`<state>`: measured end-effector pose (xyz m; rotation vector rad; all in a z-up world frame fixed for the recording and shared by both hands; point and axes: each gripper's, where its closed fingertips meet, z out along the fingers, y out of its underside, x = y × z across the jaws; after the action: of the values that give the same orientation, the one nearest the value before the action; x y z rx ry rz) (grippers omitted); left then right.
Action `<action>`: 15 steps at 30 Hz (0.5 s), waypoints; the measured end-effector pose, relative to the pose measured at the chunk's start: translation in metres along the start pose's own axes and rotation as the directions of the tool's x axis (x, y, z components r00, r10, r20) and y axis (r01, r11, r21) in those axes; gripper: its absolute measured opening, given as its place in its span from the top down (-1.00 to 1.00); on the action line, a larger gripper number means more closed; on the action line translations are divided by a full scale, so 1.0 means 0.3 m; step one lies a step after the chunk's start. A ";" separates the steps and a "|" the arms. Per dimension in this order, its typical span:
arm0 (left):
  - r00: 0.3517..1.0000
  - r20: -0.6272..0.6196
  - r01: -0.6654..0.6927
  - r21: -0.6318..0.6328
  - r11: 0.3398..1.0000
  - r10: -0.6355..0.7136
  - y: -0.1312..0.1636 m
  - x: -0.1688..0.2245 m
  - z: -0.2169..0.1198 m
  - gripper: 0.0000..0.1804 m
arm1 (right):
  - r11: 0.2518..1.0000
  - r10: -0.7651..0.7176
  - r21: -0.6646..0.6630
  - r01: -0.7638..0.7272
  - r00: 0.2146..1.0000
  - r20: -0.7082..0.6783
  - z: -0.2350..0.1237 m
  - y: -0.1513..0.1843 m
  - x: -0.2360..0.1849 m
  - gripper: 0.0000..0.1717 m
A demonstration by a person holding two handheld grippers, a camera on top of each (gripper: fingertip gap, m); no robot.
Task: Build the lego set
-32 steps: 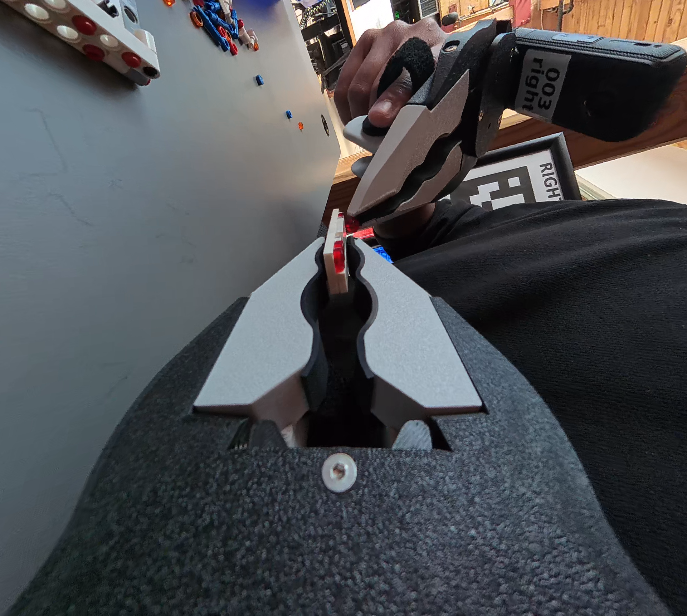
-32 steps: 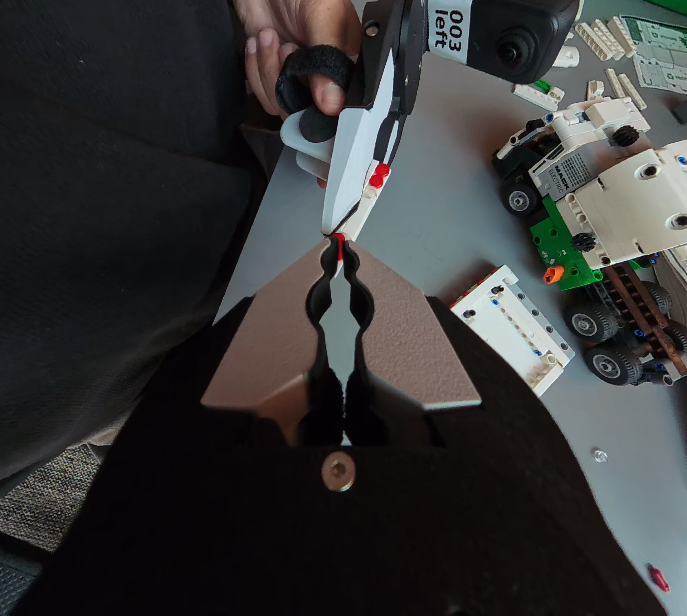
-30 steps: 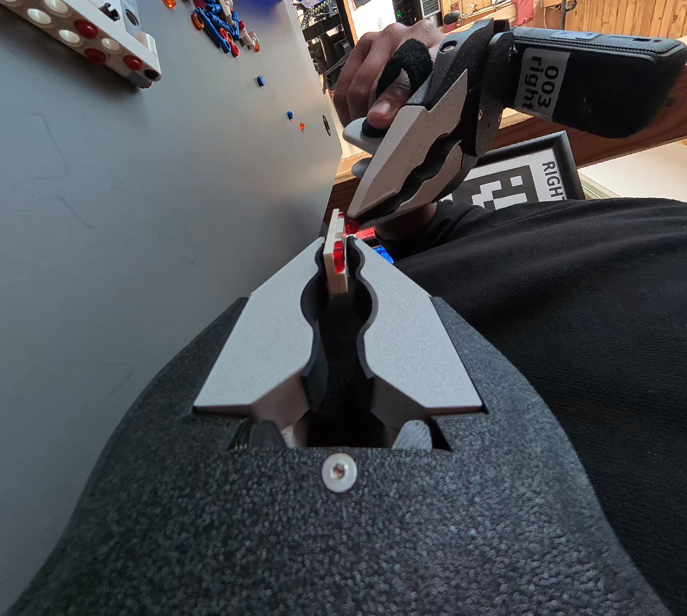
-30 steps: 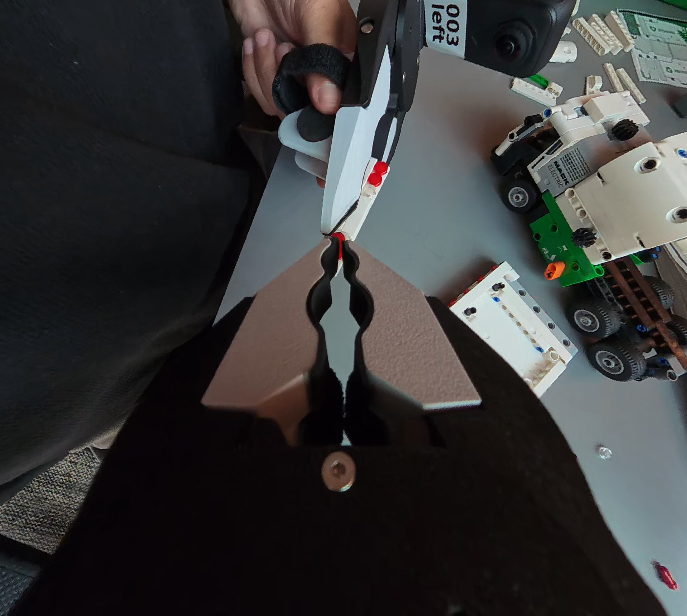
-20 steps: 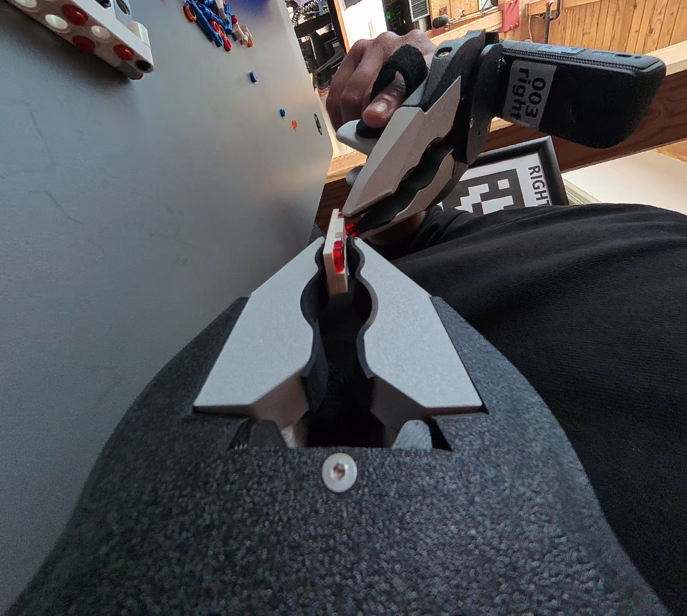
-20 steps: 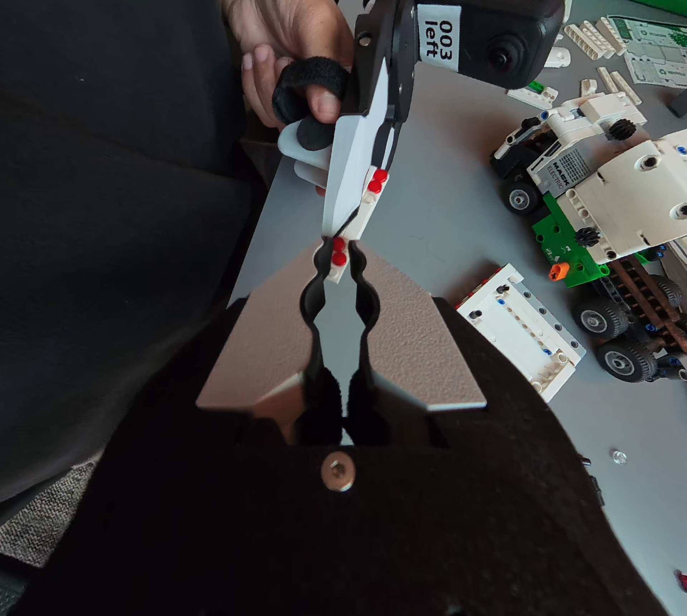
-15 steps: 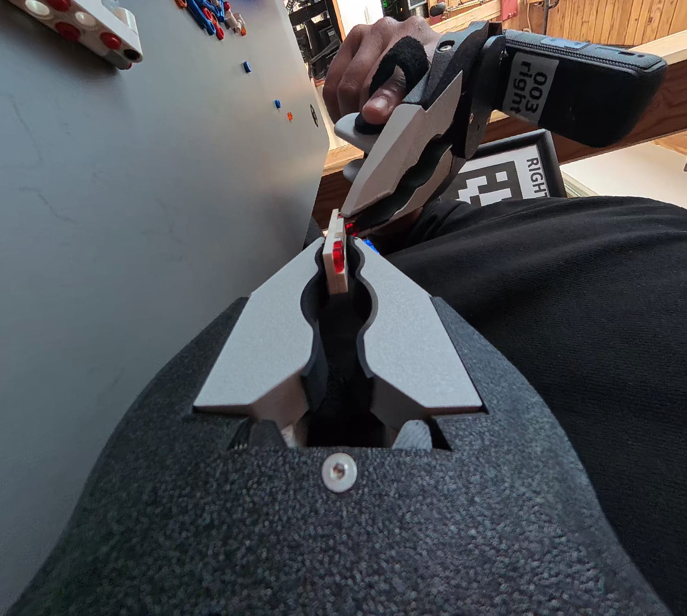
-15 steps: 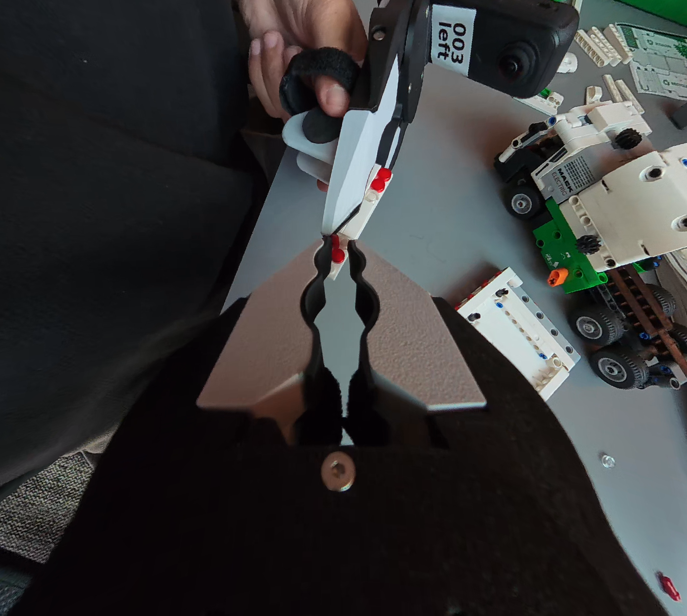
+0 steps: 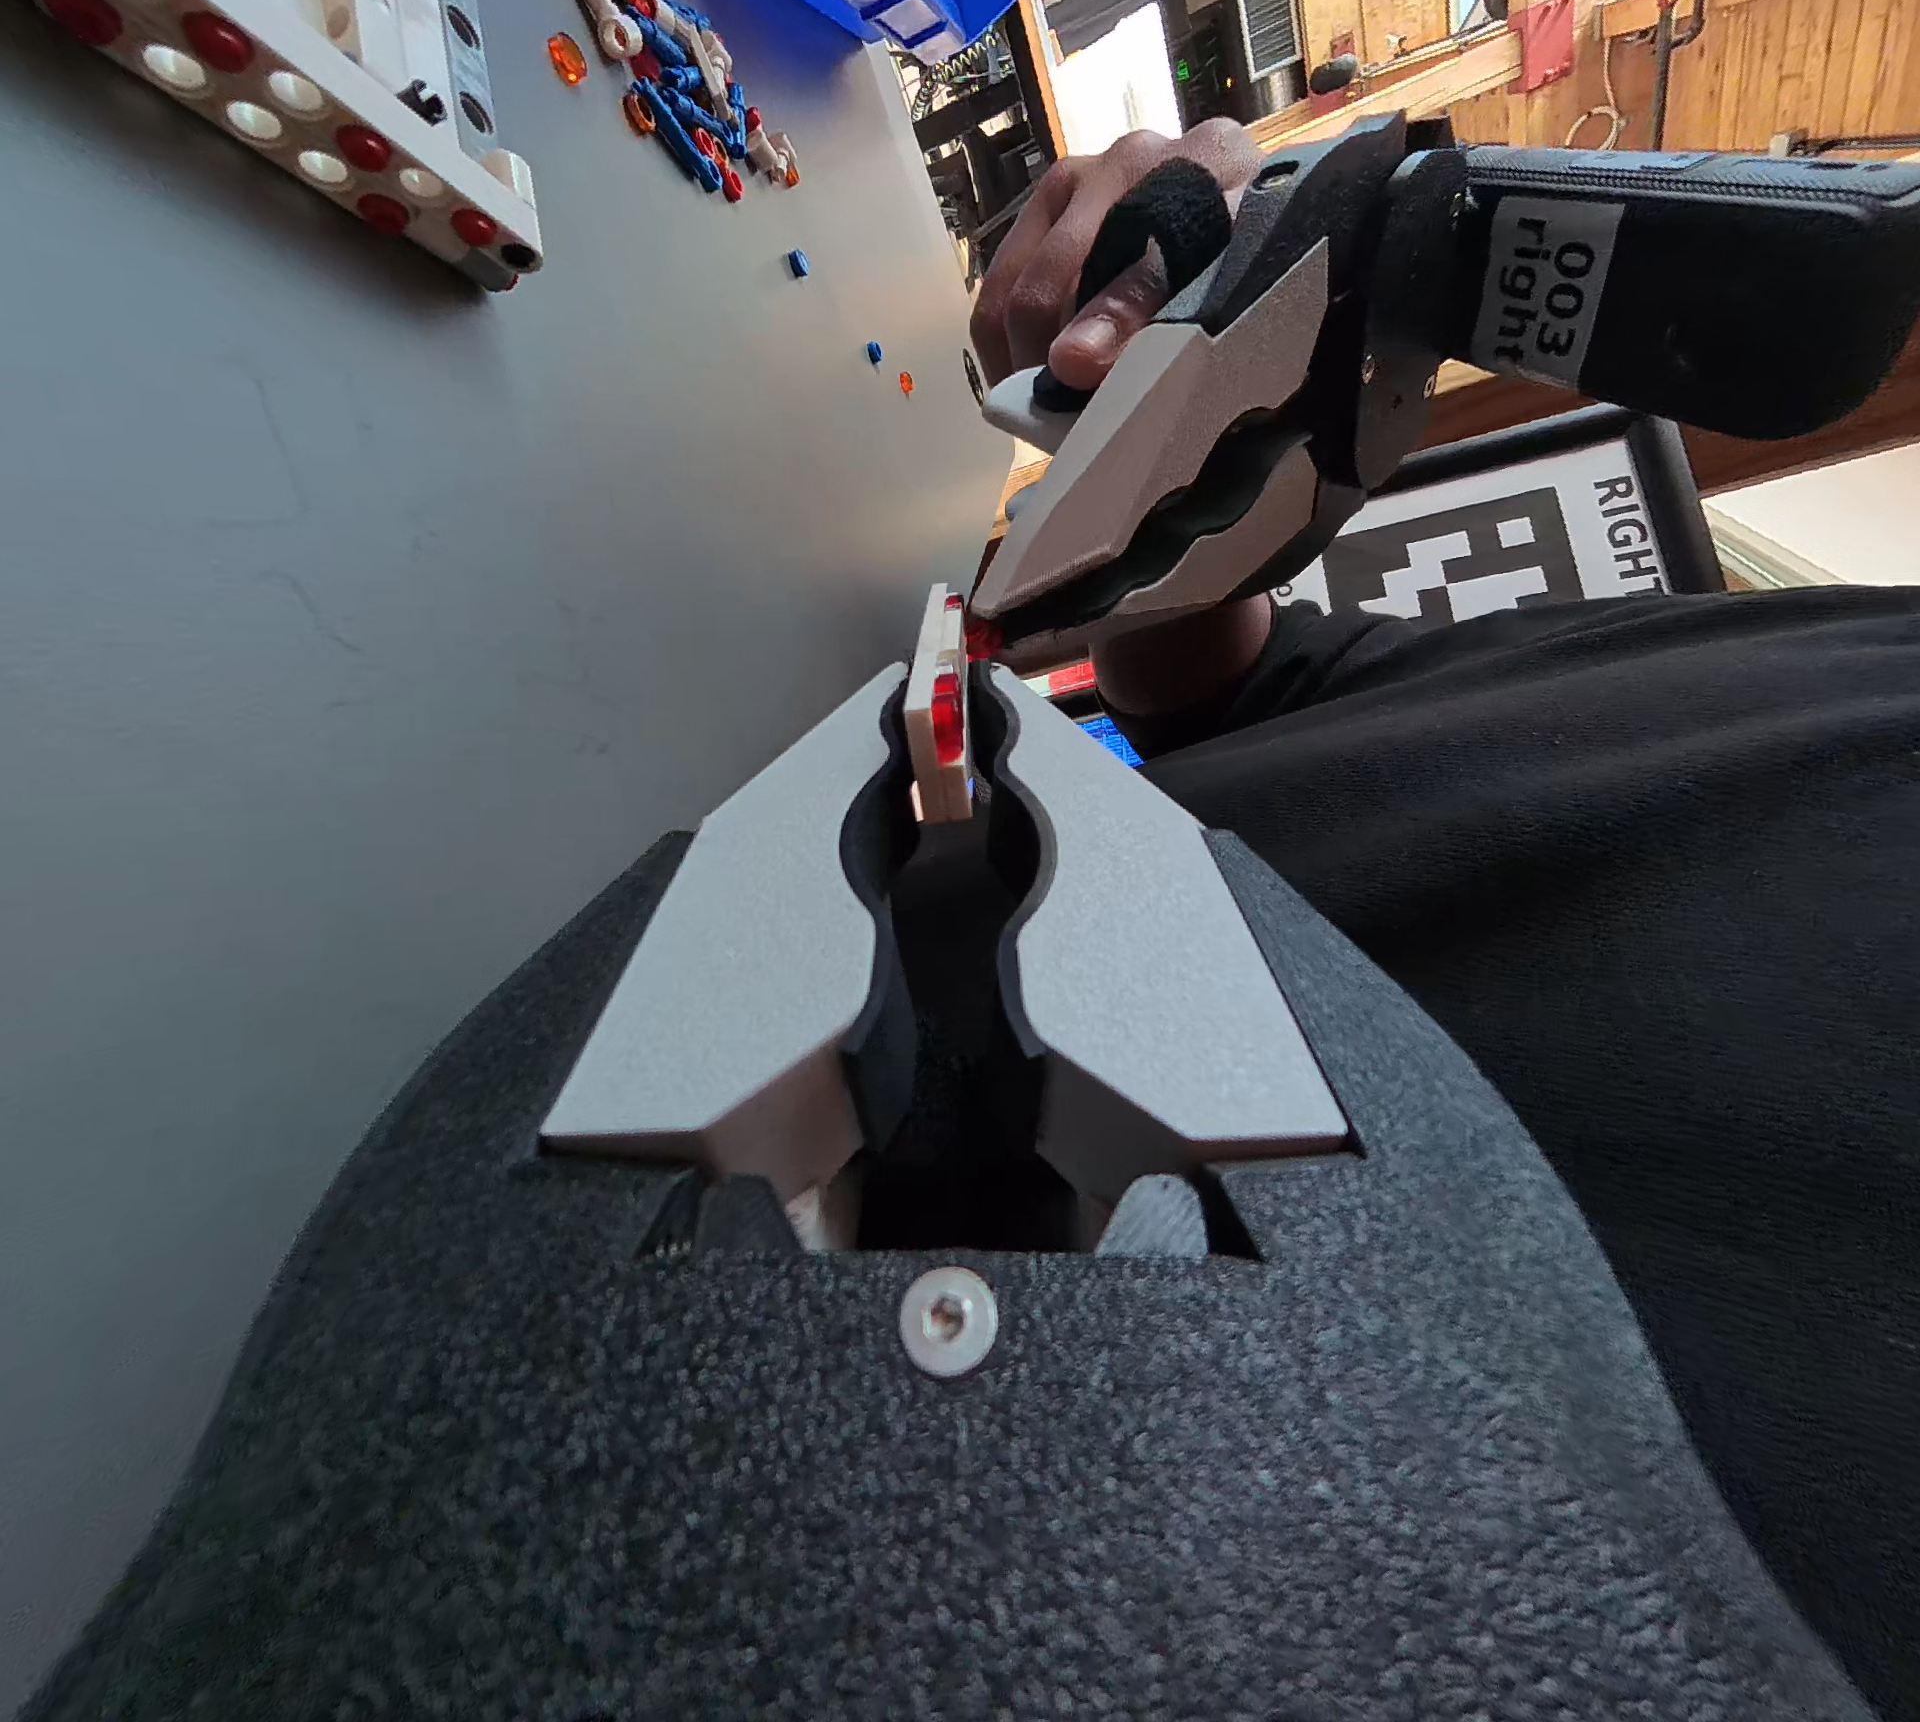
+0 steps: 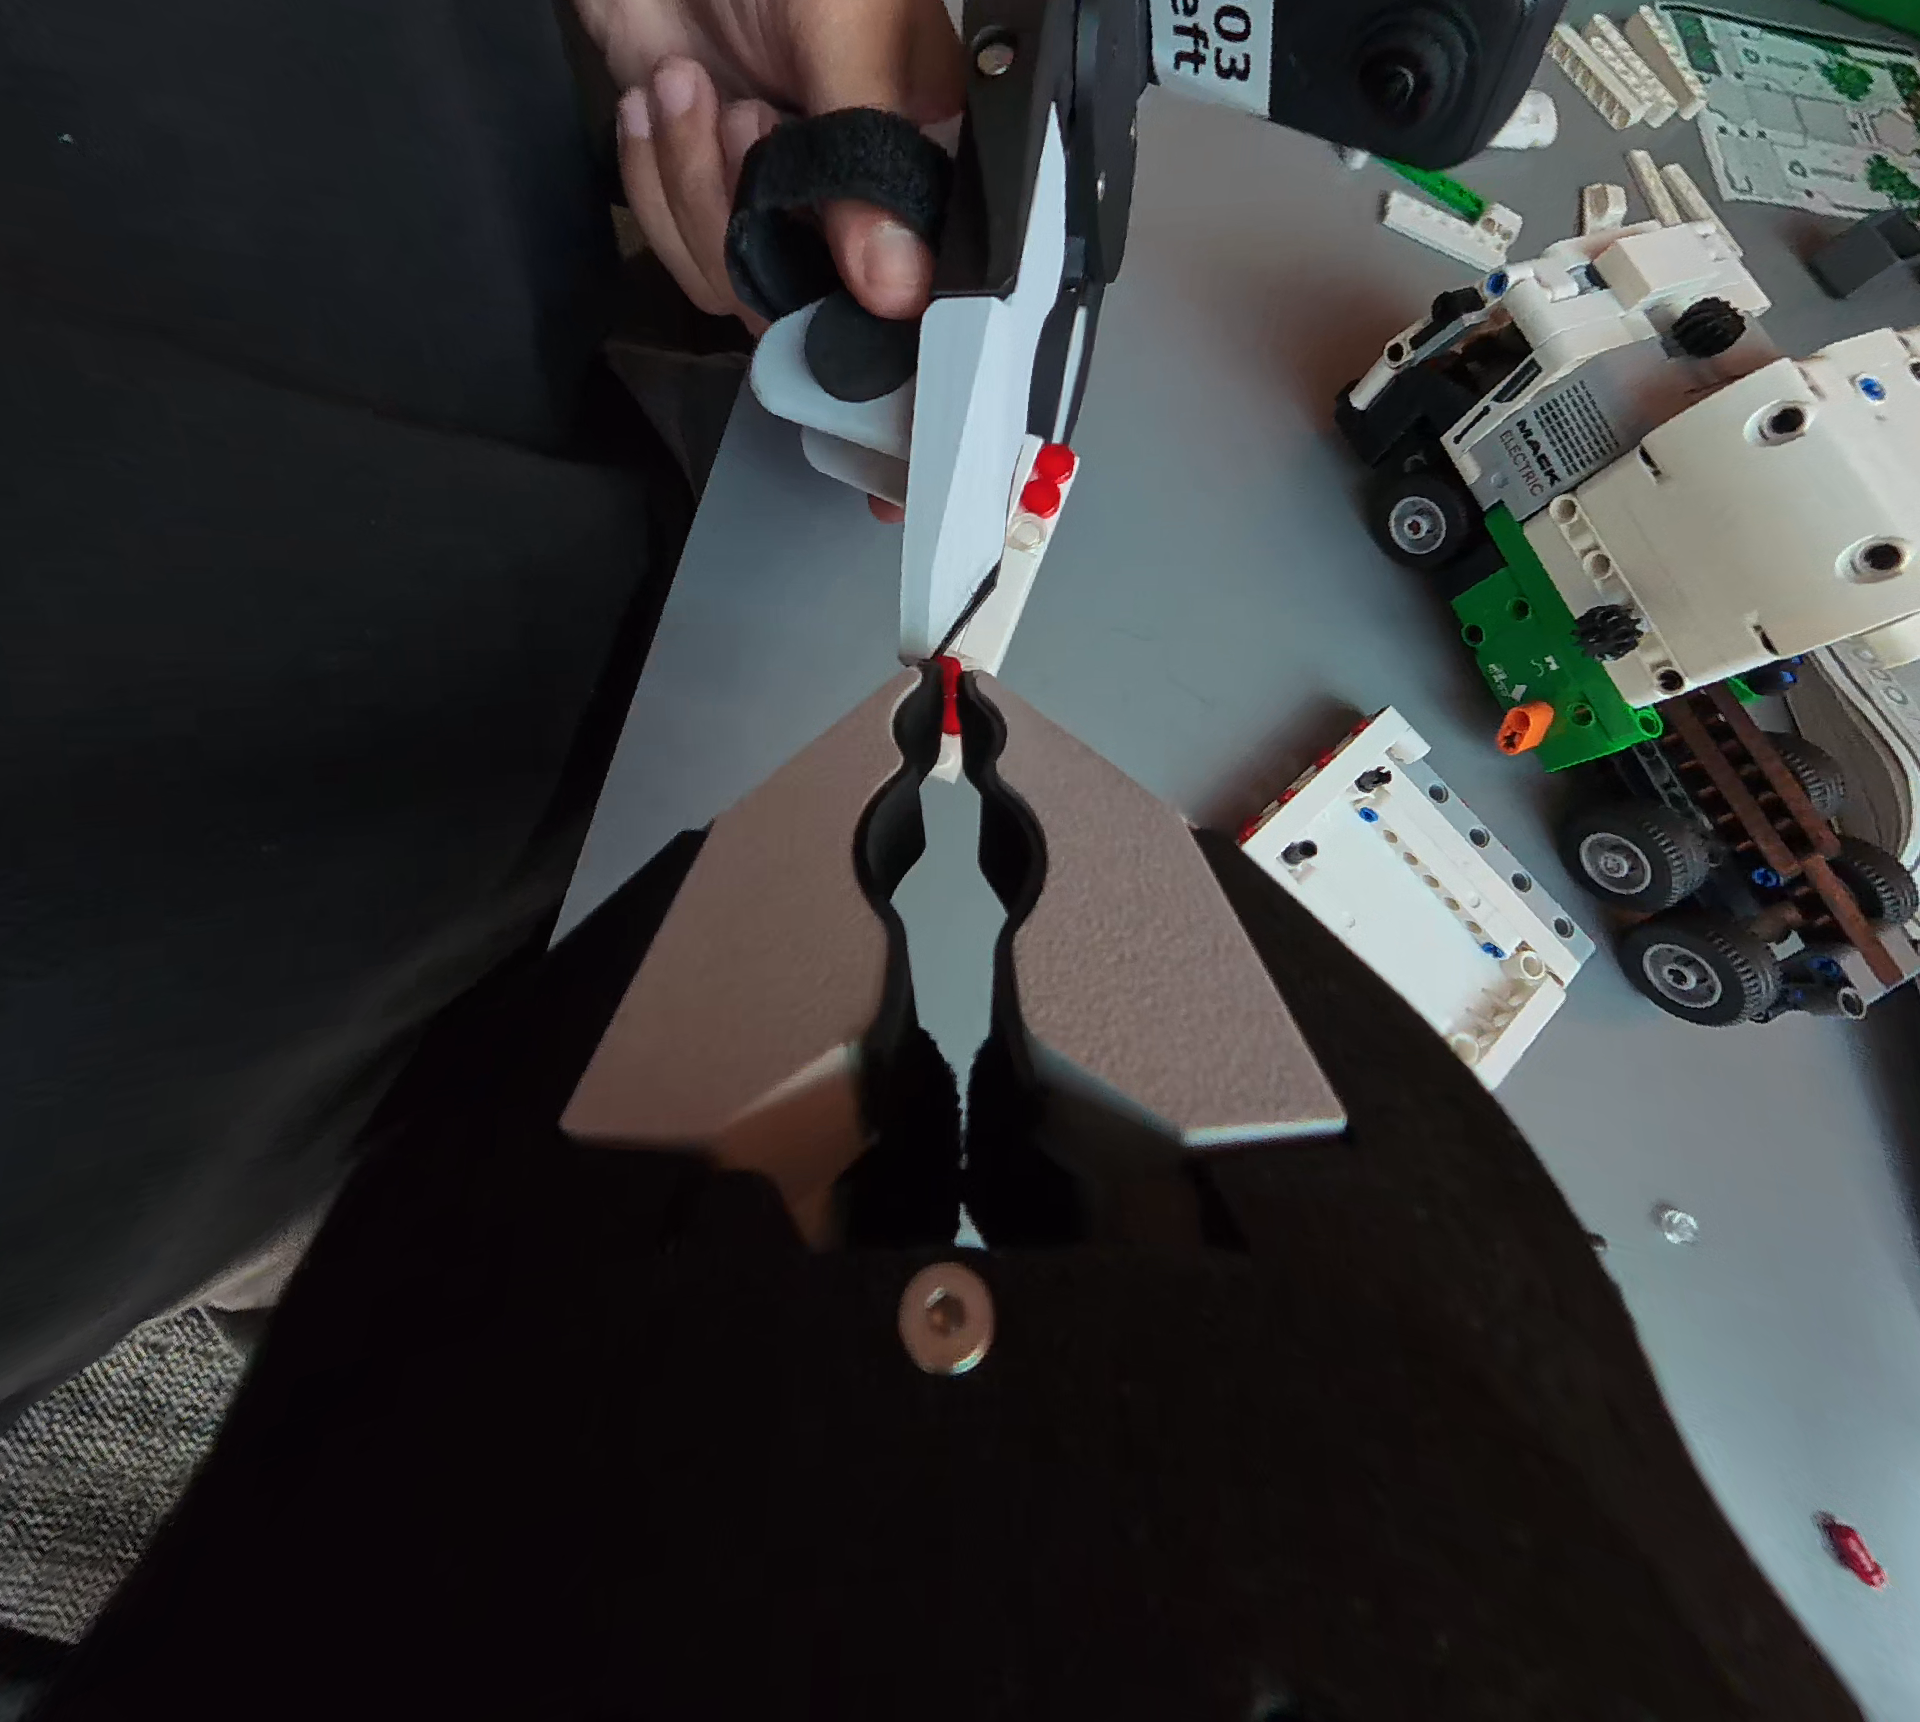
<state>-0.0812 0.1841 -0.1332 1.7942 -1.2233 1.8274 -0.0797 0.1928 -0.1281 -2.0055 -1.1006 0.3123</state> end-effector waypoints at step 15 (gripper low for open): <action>1.000 -0.024 0.021 0.115 0.993 -0.019 -0.037 -0.008 -0.021 0.94 | 0.813 0.564 0.108 -0.571 0.820 0.097 -0.024 0.029 0.029 0.99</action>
<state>-0.0769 0.1960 -0.1307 1.8324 -1.1084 1.9384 -0.0654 0.1934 -0.1288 -2.1769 -0.4630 0.7404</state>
